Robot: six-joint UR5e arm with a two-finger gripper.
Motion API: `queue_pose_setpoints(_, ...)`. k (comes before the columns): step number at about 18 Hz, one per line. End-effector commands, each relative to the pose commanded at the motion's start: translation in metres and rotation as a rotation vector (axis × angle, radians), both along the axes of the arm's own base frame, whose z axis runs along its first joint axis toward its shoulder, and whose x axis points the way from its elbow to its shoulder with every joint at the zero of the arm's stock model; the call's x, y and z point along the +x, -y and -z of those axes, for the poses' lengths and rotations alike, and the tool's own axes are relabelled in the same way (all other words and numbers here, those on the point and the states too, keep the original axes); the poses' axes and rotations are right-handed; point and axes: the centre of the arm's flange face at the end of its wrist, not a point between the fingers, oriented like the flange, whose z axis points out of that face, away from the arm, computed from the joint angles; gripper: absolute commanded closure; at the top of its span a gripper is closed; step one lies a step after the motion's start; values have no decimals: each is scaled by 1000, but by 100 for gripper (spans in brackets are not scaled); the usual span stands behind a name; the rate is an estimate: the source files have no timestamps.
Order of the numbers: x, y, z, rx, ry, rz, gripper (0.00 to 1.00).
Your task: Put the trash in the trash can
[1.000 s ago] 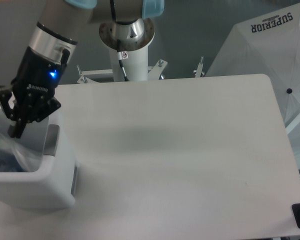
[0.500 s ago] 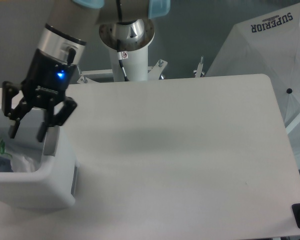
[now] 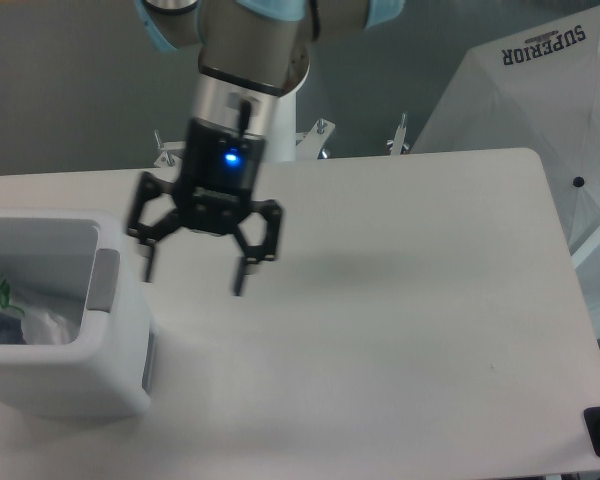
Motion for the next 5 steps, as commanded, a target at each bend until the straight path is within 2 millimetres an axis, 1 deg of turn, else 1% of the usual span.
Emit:
queue_pose_setpoints(1, -1, 4, -3, -39, -71, 29, 0)
queue_pose_setpoints(3, -5, 13, 0, -156, -209, 102, 0)
queue_pose_setpoints(5, -4, 15, 6, -226, -269, 157, 0)
